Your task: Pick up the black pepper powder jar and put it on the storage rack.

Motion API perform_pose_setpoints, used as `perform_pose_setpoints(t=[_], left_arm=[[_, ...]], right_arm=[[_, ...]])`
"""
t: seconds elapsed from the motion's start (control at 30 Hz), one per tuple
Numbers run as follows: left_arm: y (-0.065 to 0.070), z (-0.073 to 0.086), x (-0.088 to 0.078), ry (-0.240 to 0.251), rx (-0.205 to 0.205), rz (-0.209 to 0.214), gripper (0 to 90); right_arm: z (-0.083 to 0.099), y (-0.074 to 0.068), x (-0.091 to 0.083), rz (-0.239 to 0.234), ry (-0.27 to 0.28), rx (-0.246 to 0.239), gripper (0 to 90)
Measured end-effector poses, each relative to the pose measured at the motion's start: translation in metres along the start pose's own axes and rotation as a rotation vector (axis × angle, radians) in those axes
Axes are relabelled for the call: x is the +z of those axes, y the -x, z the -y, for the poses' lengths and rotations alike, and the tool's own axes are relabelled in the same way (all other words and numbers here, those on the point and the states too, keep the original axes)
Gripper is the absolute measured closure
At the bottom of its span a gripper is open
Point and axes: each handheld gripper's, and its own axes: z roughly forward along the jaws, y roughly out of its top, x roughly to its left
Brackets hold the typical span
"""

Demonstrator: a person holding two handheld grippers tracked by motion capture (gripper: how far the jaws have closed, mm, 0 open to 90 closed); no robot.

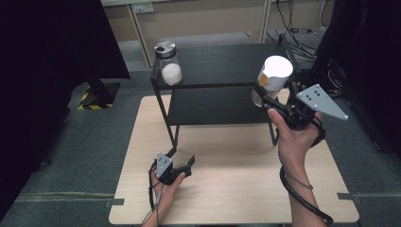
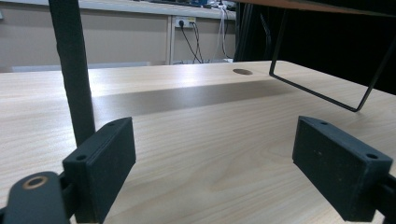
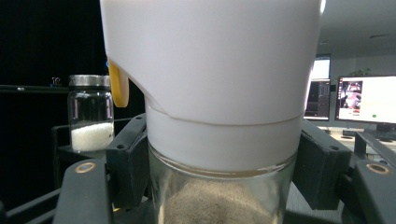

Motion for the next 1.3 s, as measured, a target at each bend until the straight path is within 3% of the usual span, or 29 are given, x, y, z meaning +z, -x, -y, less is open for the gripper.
perform_pose_setpoints(t=[0.77, 1.3], left_arm=[[0.0, -0.001, 0.0, -0.004, 0.008, 0.001, 12.5], [0.0, -0.001, 0.0, -0.005, 0.012, 0.002, 12.6]], right_arm=[[-0.03, 0.006, 0.035, 0.036, -0.015, -0.011, 30.8], [-0.042, 0.023, 0.058, 0.116, -0.081, -0.027, 30.8]])
